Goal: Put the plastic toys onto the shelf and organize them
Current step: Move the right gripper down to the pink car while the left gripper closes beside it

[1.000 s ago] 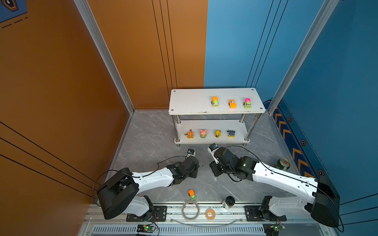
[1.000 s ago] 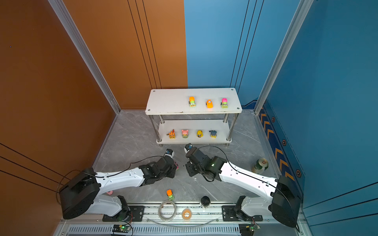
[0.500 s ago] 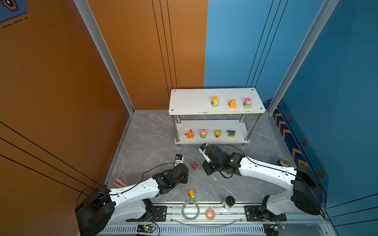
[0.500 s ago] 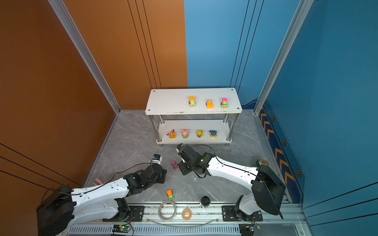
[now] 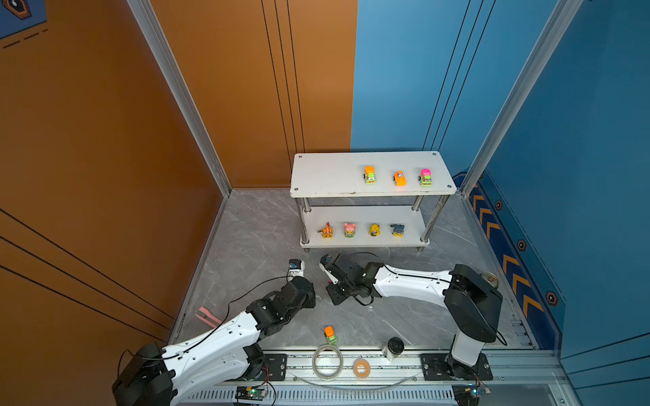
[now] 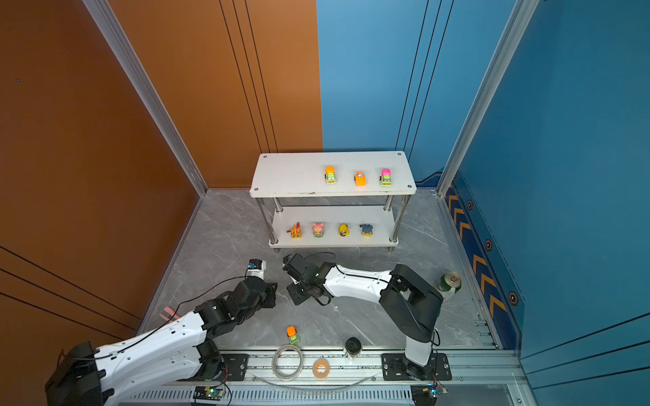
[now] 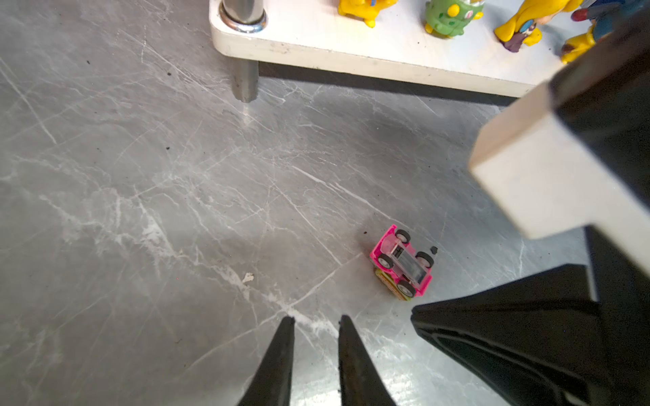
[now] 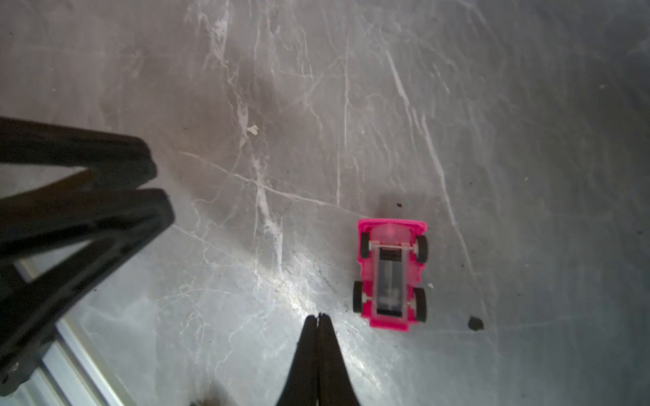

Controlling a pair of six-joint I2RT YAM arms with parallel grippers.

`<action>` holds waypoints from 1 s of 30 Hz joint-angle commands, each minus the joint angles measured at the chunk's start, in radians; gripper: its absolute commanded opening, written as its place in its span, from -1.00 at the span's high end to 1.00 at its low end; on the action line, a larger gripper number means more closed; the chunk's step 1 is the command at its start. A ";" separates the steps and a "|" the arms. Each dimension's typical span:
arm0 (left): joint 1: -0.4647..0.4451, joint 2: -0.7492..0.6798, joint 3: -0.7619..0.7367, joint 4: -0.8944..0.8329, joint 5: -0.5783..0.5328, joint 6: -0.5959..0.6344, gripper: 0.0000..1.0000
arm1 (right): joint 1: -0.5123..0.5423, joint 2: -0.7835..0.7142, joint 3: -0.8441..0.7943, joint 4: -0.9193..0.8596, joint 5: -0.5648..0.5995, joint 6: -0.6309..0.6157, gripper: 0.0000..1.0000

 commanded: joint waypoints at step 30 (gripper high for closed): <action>0.099 0.055 -0.042 0.054 0.117 0.015 0.46 | 0.064 0.075 -0.001 0.042 0.144 -0.024 1.00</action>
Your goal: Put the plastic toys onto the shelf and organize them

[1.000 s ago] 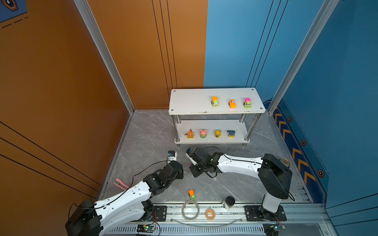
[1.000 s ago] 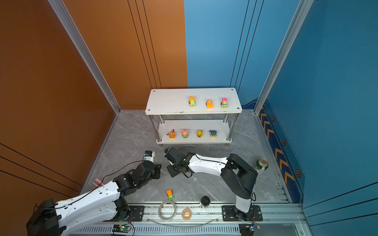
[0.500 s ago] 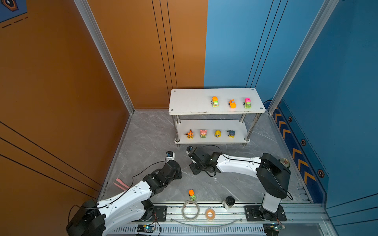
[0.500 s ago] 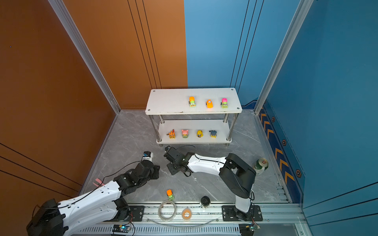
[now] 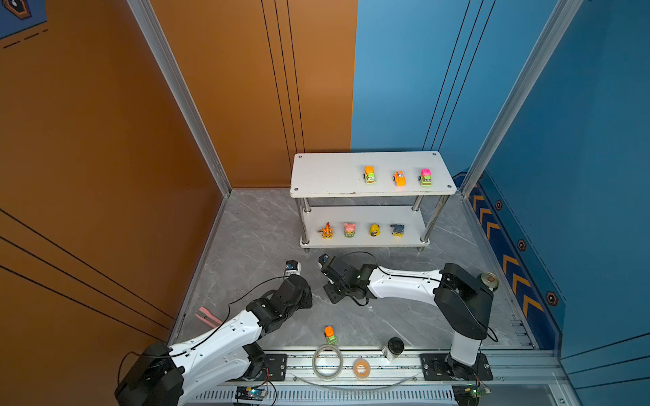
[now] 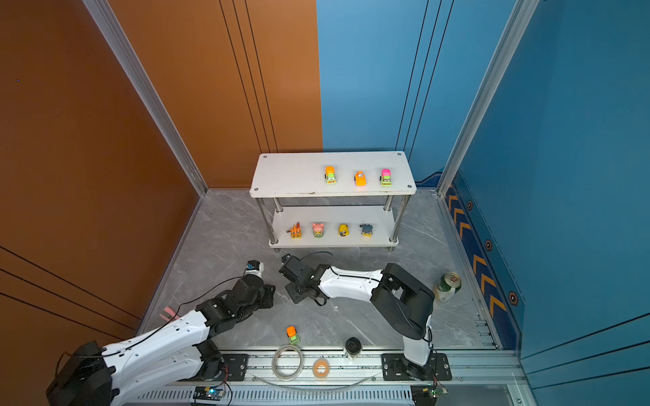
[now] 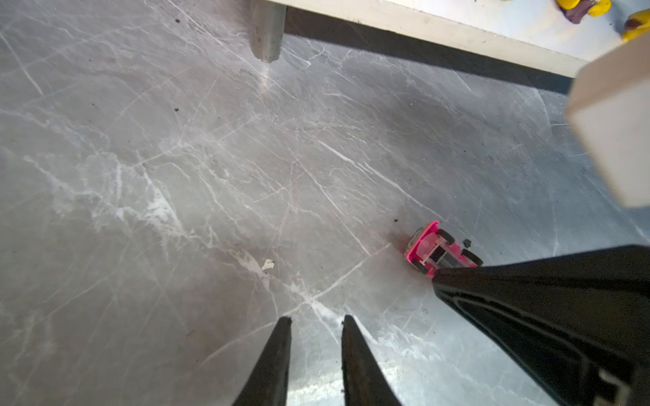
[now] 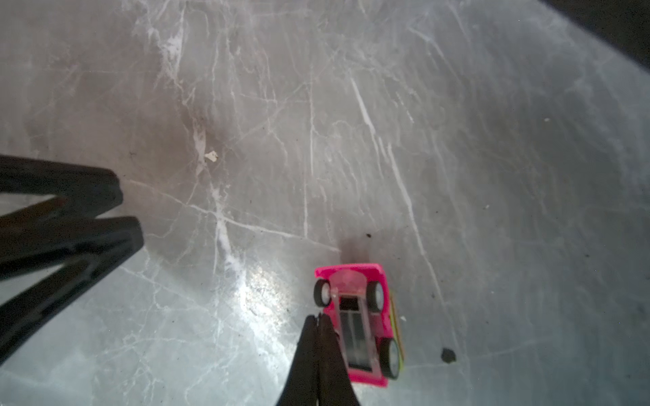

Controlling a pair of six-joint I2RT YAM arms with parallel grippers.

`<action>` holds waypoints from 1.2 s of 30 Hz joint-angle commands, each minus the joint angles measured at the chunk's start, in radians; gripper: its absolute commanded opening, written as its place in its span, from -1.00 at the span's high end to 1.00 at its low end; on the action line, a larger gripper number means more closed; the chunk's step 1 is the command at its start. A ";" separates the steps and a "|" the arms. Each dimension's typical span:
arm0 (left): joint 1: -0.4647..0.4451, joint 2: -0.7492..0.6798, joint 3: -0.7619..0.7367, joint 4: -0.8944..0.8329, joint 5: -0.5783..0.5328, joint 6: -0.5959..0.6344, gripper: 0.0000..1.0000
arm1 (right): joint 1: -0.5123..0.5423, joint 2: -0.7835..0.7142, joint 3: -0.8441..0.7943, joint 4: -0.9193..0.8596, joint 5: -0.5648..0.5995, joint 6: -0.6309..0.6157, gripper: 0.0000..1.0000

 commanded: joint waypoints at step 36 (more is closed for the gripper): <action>-0.118 0.405 0.194 0.246 0.109 0.011 1.00 | -0.122 -0.316 -0.191 -0.005 0.064 0.016 1.00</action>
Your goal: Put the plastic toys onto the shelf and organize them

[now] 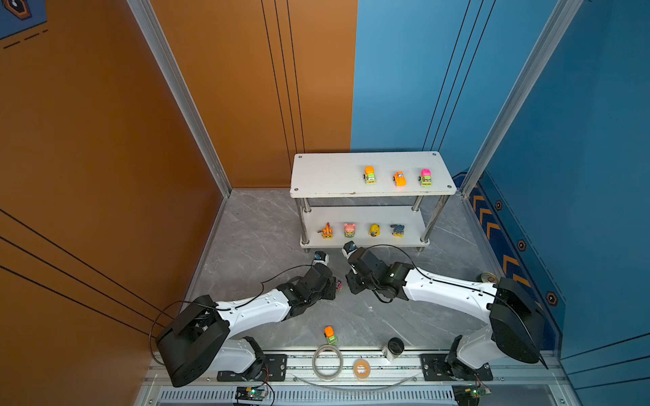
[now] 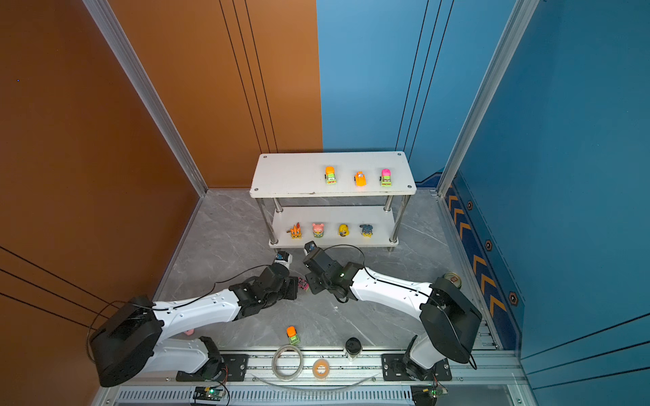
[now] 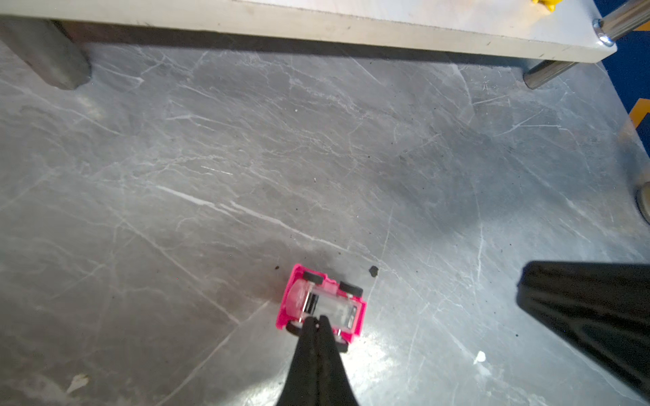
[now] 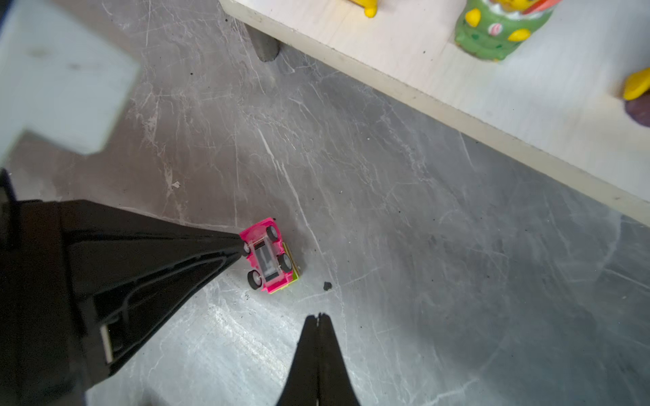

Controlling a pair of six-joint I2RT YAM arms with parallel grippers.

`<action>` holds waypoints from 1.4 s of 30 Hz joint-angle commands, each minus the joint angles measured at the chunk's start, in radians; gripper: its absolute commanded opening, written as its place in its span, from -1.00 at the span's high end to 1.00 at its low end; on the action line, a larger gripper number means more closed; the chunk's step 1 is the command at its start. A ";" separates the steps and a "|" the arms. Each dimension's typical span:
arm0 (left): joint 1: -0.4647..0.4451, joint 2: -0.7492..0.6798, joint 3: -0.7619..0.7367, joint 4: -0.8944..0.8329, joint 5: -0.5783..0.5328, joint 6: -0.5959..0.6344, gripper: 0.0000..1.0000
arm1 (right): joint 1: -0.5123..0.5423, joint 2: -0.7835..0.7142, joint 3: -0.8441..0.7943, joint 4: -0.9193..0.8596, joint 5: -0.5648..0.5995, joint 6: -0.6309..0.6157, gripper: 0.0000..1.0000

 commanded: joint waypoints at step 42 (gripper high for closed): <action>-0.026 0.060 0.077 -0.026 -0.058 0.018 1.00 | -0.027 -0.022 -0.039 0.010 -0.022 0.012 1.00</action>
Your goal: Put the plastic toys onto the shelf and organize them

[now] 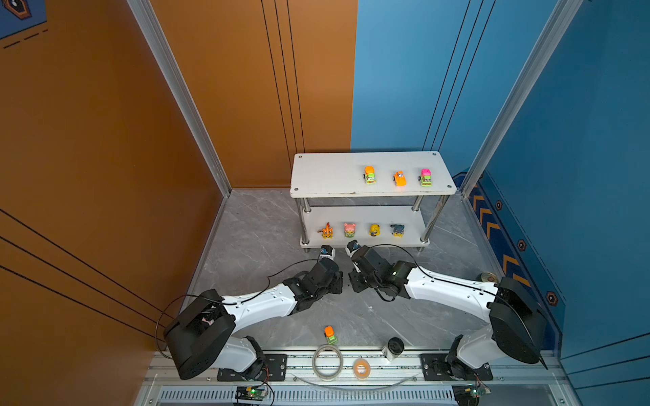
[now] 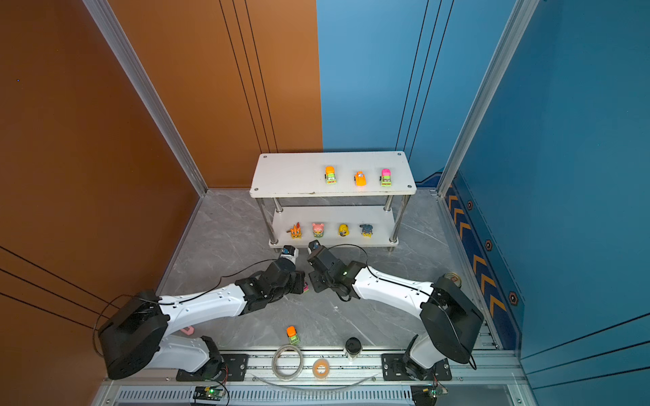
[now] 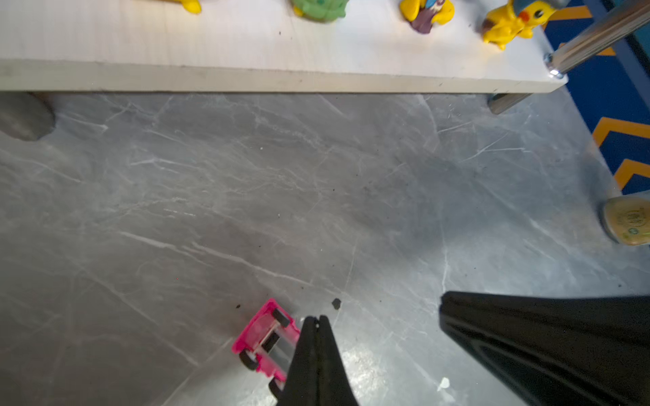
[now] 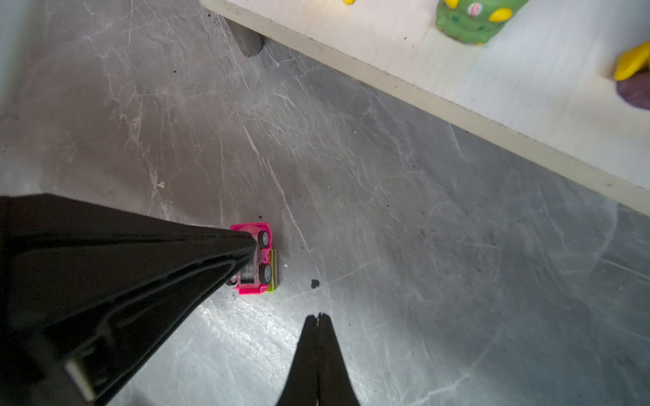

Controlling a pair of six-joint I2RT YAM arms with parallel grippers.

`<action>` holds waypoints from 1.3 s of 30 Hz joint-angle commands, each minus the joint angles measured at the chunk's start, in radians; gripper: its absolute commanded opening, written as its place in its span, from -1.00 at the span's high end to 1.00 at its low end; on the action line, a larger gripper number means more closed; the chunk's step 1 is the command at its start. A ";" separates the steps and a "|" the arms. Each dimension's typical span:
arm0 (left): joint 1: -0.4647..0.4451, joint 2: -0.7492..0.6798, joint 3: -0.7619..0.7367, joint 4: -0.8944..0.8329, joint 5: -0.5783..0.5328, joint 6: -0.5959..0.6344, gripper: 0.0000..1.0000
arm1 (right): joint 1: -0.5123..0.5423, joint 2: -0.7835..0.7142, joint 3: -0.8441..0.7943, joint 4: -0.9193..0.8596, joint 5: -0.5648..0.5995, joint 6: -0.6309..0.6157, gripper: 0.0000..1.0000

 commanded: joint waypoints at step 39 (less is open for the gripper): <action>0.008 -0.208 -0.107 -0.099 -0.095 -0.036 1.00 | 0.028 0.158 0.056 0.055 -0.142 0.022 0.93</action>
